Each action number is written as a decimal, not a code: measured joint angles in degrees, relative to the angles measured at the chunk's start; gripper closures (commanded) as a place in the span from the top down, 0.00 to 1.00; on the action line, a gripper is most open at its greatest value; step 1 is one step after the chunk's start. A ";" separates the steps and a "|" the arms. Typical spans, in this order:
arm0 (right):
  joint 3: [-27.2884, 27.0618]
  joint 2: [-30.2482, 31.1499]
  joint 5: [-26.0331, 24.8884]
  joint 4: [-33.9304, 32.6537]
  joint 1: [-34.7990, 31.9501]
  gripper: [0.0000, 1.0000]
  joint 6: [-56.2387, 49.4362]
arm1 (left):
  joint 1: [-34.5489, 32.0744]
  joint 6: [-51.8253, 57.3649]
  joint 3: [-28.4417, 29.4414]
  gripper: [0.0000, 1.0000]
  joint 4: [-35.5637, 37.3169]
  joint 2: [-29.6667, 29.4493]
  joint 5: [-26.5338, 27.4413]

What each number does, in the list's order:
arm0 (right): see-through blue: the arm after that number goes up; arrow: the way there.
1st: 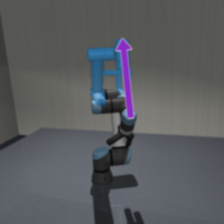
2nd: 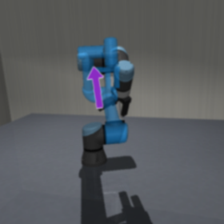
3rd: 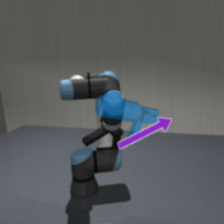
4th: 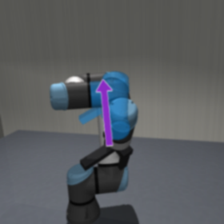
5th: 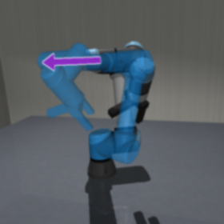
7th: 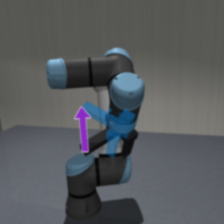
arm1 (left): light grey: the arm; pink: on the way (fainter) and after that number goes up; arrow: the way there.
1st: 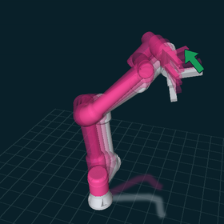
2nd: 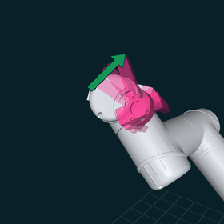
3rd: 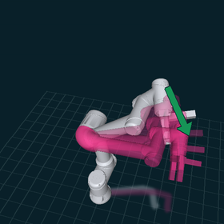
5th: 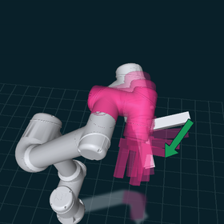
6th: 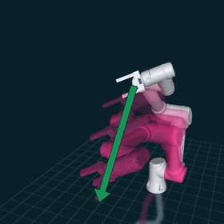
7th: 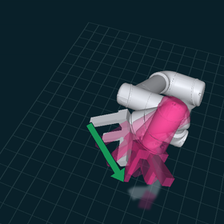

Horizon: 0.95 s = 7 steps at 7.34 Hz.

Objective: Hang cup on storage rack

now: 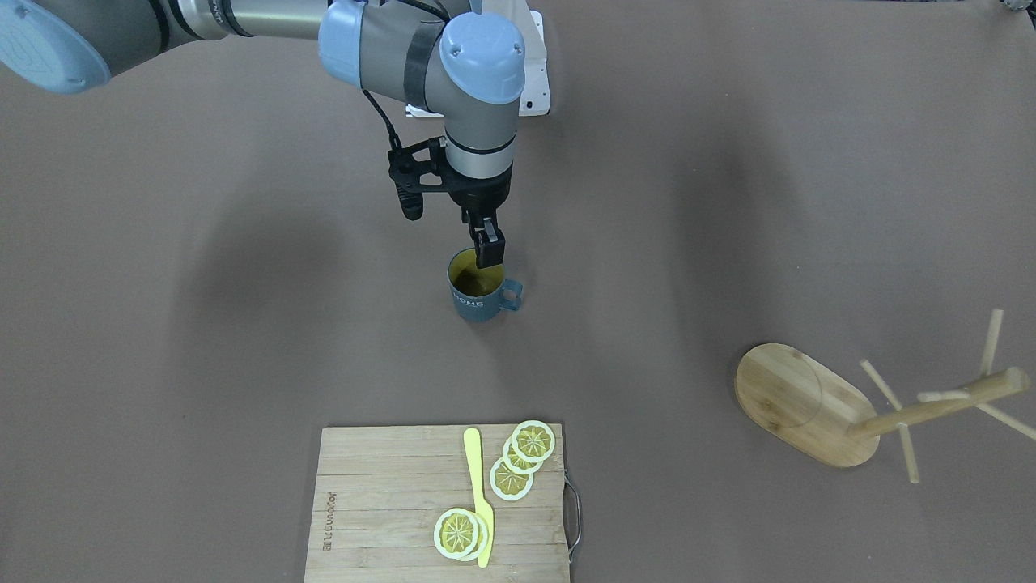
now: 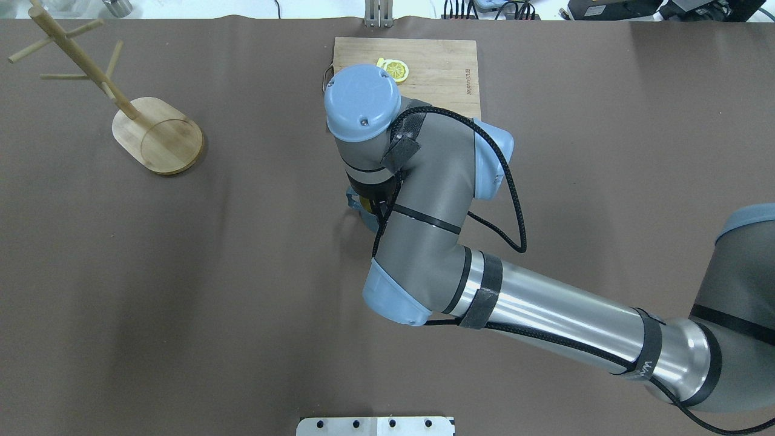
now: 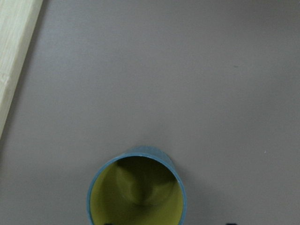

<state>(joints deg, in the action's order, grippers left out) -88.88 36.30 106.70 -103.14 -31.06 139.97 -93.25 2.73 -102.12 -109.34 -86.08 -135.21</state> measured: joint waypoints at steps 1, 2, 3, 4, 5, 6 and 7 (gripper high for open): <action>-2.46 0.55 0.52 -0.98 -0.89 1.00 -3.89 | 0.00 -0.02 -0.09 0.99 0.00 0.00 -0.14; -4.71 1.62 1.44 -1.74 -2.17 1.00 -8.30 | 0.00 -0.02 -0.27 0.99 -0.04 -0.02 -0.31; -7.27 3.68 3.15 -2.57 -4.23 1.00 -14.47 | 0.00 0.05 -0.50 0.99 -0.15 -0.05 -0.44; -11.08 7.46 5.14 -3.44 -6.83 1.00 -22.30 | 0.00 0.12 -0.65 0.98 -0.48 -0.05 -0.70; -15.22 12.05 7.08 -3.99 -9.62 1.00 -30.52 | 0.01 0.14 -0.75 0.98 -1.64 -0.08 -1.04; -18.16 16.21 8.84 -4.23 -12.51 1.00 -38.13 | 0.11 0.11 -0.77 0.98 -3.87 -0.09 -1.26; -19.50 19.48 9.75 -4.31 -15.19 1.00 -45.30 | 0.21 0.10 -0.79 0.98 -5.87 -0.08 -1.90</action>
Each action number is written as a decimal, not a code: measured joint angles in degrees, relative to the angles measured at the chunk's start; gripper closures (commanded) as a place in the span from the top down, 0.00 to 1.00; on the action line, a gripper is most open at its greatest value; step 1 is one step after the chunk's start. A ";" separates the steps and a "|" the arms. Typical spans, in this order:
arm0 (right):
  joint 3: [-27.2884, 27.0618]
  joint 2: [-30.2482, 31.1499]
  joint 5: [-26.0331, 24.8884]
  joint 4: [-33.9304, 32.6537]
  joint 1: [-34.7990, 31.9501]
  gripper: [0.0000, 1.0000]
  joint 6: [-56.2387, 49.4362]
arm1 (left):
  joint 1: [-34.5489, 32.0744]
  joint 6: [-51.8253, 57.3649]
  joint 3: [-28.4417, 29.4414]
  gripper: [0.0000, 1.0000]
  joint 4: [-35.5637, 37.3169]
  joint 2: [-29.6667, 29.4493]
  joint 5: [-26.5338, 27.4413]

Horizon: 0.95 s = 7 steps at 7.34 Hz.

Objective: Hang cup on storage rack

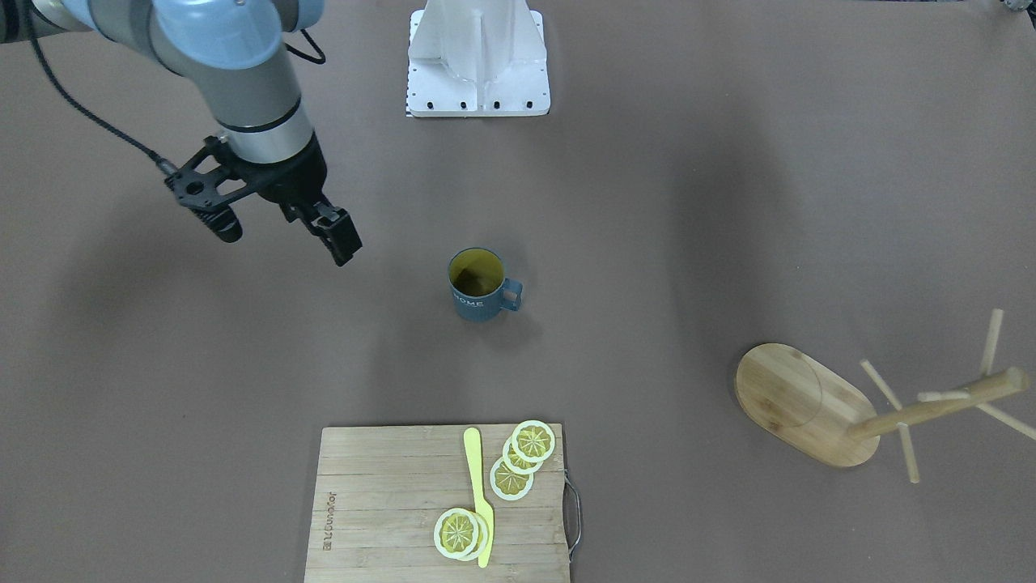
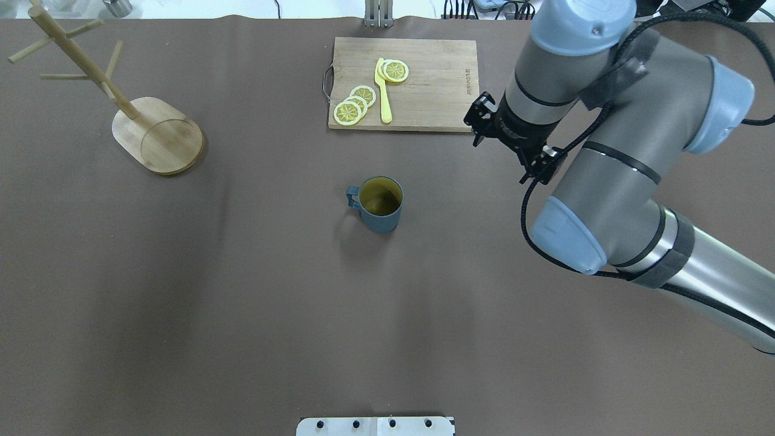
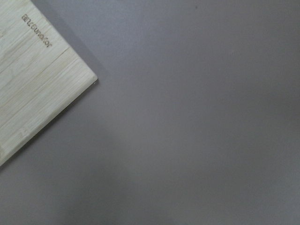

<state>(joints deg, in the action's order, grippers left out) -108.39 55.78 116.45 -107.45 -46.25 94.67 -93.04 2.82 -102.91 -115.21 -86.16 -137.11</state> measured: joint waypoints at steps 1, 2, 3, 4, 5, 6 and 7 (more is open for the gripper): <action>-0.55 3.42 0.59 0.04 -2.78 1.00 -9.02 | 0.08 -0.01 -0.21 0.98 -1.00 0.00 -1.26; -0.80 7.08 1.03 0.25 -5.48 1.00 -18.86 | 0.21 -0.01 -0.87 0.98 -1.39 -0.01 -2.30; -0.87 10.94 1.17 0.50 -8.42 1.00 -29.28 | 0.57 -0.01 -1.95 0.98 -1.57 0.09 -3.03; -0.87 14.67 1.47 0.70 -11.63 1.00 -39.26 | 1.15 -0.05 -2.89 0.98 -2.09 0.38 -3.74; -0.85 18.24 2.62 0.79 -15.36 1.00 -48.93 | 2.01 -0.15 -3.49 0.98 -3.40 0.76 -4.19; -0.81 21.77 4.54 0.82 -19.73 1.00 -58.45 | 3.01 -0.38 -3.74 0.98 -5.18 0.99 -4.38; -0.62 25.20 6.24 1.18 -24.25 1.00 -67.32 | 4.37 -2.07 -3.80 0.98 -7.98 1.05 -4.43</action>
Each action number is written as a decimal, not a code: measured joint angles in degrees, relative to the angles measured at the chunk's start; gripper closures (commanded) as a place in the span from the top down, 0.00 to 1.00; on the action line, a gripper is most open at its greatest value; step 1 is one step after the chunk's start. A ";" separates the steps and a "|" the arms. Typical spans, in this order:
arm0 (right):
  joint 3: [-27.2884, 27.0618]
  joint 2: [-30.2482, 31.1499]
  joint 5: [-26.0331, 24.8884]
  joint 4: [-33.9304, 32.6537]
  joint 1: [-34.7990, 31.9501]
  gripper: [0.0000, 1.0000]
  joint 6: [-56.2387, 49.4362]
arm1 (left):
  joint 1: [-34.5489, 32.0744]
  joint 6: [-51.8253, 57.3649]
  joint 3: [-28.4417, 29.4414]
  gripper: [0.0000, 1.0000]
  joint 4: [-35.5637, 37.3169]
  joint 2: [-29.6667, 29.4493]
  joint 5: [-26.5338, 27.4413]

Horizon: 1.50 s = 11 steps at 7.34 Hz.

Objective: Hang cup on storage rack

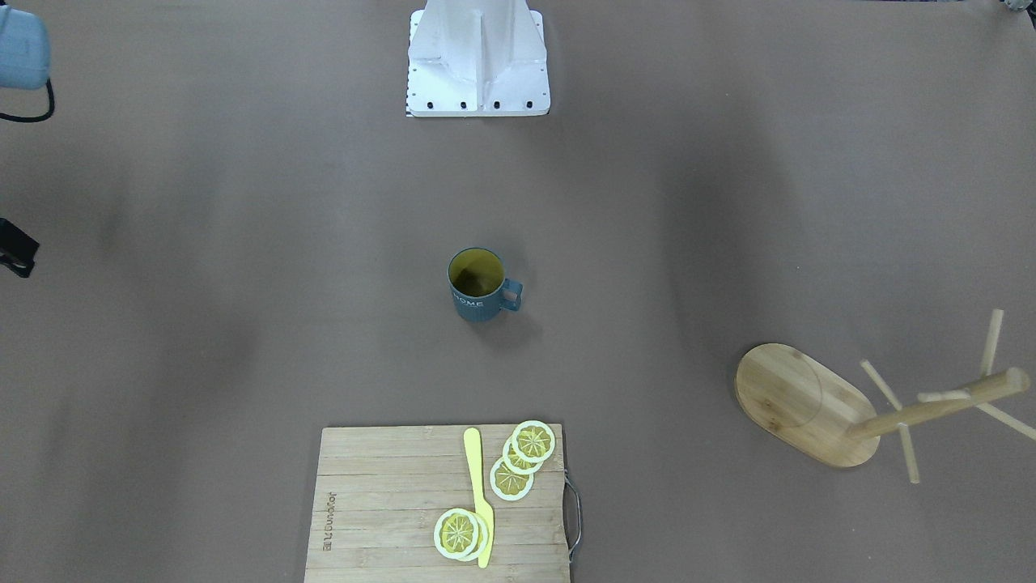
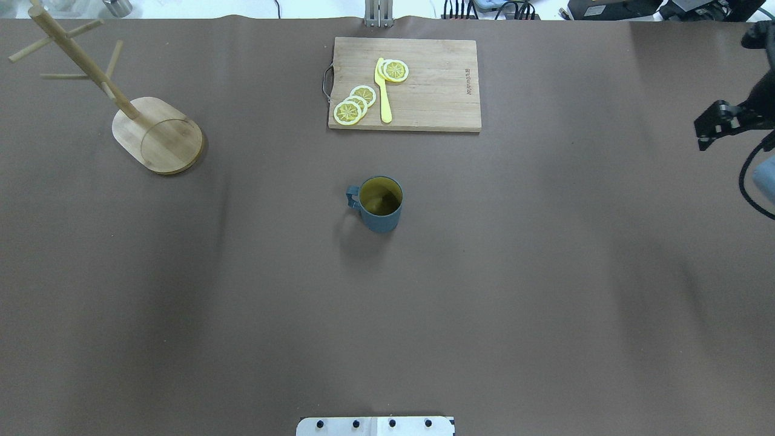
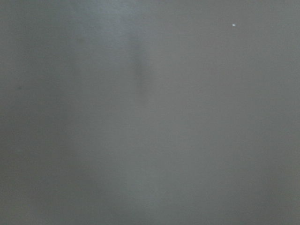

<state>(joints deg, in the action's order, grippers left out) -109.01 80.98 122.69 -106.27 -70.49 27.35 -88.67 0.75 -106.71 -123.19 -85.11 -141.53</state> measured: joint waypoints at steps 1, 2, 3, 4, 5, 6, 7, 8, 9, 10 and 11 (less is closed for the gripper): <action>0.64 3.49 1.25 1.21 -4.39 1.00 -8.18 | 2.37 -4.13 0.02 0.98 -4.42 0.01 0.13; 1.88 6.84 2.42 3.27 -8.26 1.00 -15.06 | 5.19 -8.37 0.06 0.98 -8.83 -0.01 0.43; 3.98 10.05 3.78 6.42 -11.92 1.00 -21.26 | 7.73 -11.10 0.08 0.98 -11.94 -0.14 0.68; 6.43 12.97 5.04 10.04 -15.13 1.00 -26.17 | 10.10 -12.97 0.10 0.98 -14.07 -0.38 1.32; 8.20 15.66 5.86 13.01 -17.46 1.00 -29.10 | 12.96 -14.95 0.13 0.98 -16.12 -0.64 3.17; 9.13 17.97 6.43 15.04 -19.11 1.00 -30.45 | 16.90 -17.49 0.24 0.98 -18.66 -1.05 6.65; 9.55 19.64 6.79 16.46 -20.17 1.00 -31.06 | 21.45 -19.67 0.51 0.98 -20.77 -2.12 10.88; 9.72 20.71 7.12 17.34 -20.69 1.00 -31.28 | 25.99 -21.08 1.30 0.98 -21.78 -4.20 14.84; 9.78 21.26 7.40 17.73 -20.91 1.00 -31.33 | 30.36 -22.67 3.09 0.98 -22.23 -7.54 18.44; 9.79 21.46 7.55 17.86 -21.02 1.00 -31.31 | 34.42 -24.14 5.74 0.98 -22.47 -11.62 21.53; 9.79 21.49 7.62 17.91 -21.05 1.00 -31.24 | 38.29 -24.88 8.68 0.98 -22.61 -15.61 24.91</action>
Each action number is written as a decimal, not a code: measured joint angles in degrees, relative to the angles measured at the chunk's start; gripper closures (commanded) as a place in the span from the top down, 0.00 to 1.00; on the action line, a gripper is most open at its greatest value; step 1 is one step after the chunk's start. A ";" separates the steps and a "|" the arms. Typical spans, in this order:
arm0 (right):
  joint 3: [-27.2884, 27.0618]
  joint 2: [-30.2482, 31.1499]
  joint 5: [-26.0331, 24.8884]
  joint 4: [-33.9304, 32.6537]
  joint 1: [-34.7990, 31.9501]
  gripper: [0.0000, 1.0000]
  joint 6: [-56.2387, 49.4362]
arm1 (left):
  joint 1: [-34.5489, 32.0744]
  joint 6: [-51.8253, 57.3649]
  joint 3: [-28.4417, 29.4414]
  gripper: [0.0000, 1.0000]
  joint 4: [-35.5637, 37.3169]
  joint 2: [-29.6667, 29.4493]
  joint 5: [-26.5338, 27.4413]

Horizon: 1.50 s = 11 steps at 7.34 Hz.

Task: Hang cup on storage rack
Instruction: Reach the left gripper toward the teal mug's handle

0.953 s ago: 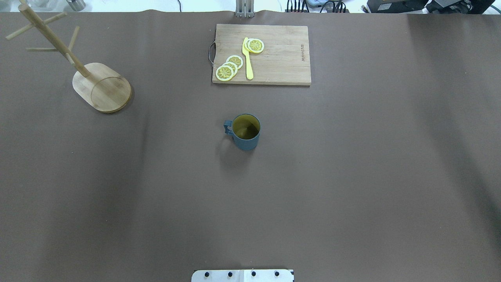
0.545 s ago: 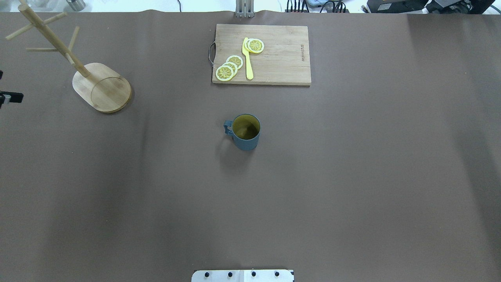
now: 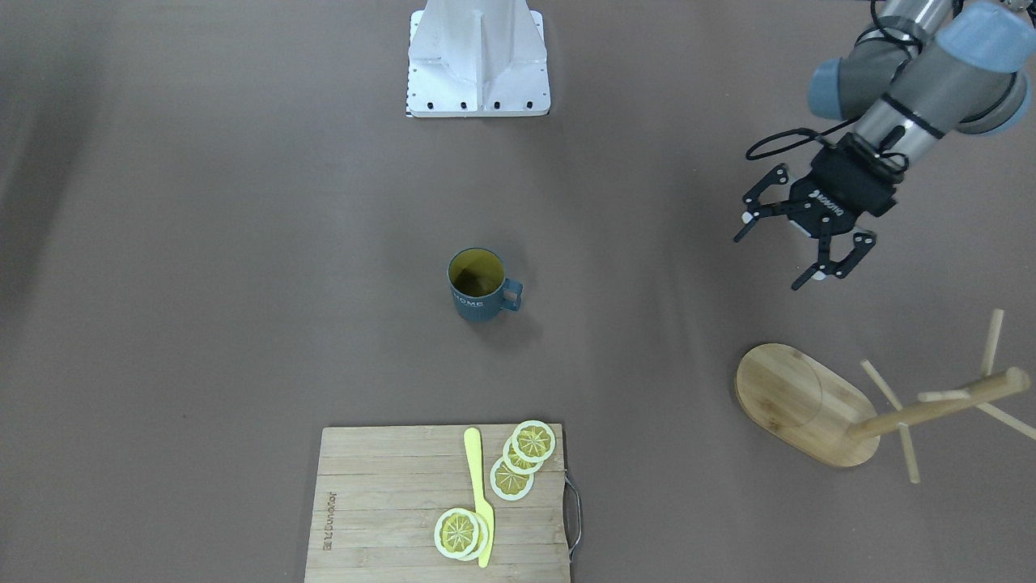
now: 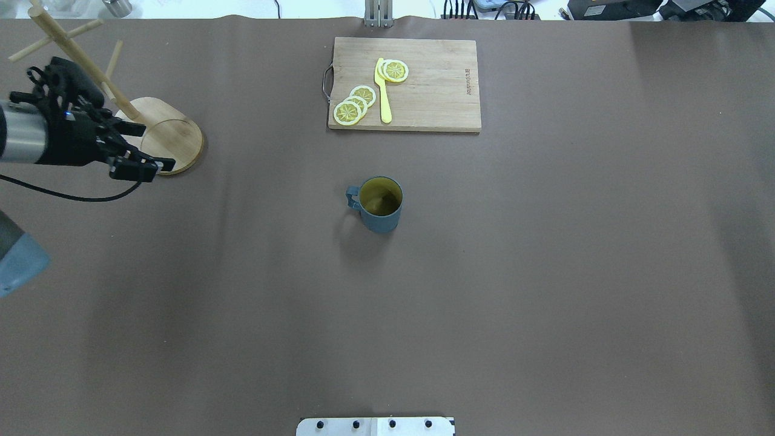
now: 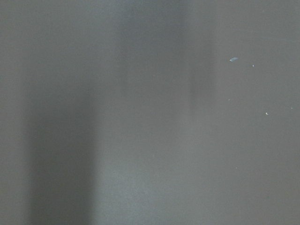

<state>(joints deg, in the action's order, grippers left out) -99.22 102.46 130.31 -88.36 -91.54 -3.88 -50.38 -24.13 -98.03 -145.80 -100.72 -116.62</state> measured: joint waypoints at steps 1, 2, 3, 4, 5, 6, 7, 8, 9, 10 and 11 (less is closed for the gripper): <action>0.00 0.00 0.02 0.02 -0.02 1.00 0.08 | 3.54 -0.54 2.47 0.98 -0.06 -3.27 3.69; 0.00 -0.06 0.03 0.02 -0.03 1.00 0.15 | 6.72 -1.61 4.10 0.98 -0.11 -5.56 7.48; 0.00 -0.11 0.06 0.02 -0.03 1.00 0.18 | 10.20 -3.29 4.89 0.98 -0.13 -7.10 11.94; 0.00 -0.19 0.07 0.03 -0.02 1.00 0.21 | 14.29 -4.96 5.39 0.97 -0.12 -8.59 17.30; -0.01 -0.31 0.06 0.03 -0.01 1.00 0.25 | 18.71 -6.39 6.36 0.93 -0.09 -10.61 22.77; 0.00 -0.43 0.04 0.02 -0.01 1.00 0.27 | 21.97 -7.58 8.14 0.86 -0.07 -12.88 26.51; -0.01 -0.47 0.04 0.03 -0.01 1.00 0.30 | 23.62 -8.26 10.22 0.76 -0.06 -14.80 28.22; -0.03 -0.49 0.04 0.03 0.00 1.00 0.32 | 24.23 -8.50 11.40 0.69 0.01 -15.77 28.87; -0.04 -0.53 0.02 0.03 0.00 1.00 0.32 | 24.45 -8.55 12.02 0.67 0.09 -16.36 29.14; -0.04 -0.57 0.00 0.03 0.00 1.00 0.35 | 24.50 -8.58 12.74 0.64 0.14 -17.07 29.27; -0.05 -0.58 0.01 0.03 0.00 1.00 0.36 | 24.52 -8.65 13.86 0.62 0.16 -18.03 29.34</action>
<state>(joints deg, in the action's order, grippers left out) -99.27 101.88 130.32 -88.33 -91.54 -3.53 -25.86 -32.78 -84.18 -145.64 -118.75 -87.28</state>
